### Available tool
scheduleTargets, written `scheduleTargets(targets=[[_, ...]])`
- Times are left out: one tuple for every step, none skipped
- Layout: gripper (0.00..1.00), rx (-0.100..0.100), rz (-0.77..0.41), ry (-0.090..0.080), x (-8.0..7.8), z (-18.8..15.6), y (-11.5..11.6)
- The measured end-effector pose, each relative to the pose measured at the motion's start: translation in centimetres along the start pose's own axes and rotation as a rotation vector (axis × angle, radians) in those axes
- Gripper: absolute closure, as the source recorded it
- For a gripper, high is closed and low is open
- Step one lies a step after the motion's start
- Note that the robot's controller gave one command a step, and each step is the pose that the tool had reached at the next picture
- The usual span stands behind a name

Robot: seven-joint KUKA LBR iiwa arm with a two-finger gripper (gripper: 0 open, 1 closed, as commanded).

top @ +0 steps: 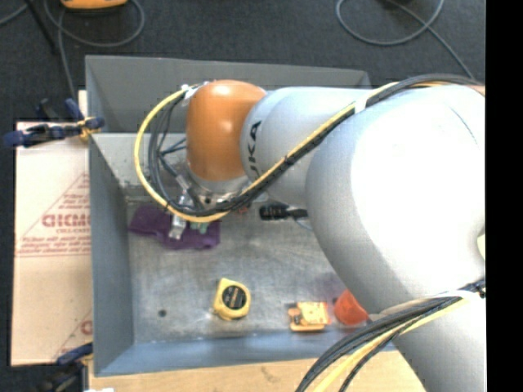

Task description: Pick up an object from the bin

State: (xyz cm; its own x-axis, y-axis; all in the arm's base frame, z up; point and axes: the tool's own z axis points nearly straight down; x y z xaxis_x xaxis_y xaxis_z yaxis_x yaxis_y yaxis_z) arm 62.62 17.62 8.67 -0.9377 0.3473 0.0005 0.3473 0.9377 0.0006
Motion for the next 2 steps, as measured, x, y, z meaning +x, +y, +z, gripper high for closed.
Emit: scheduleTargets(targets=[[1.00, 0.003, 0.001, 0.006, 0.1, -2.1, -0.1], [1.00, -0.003, 0.000, -0.005, -0.2, -3.6, 0.1]])
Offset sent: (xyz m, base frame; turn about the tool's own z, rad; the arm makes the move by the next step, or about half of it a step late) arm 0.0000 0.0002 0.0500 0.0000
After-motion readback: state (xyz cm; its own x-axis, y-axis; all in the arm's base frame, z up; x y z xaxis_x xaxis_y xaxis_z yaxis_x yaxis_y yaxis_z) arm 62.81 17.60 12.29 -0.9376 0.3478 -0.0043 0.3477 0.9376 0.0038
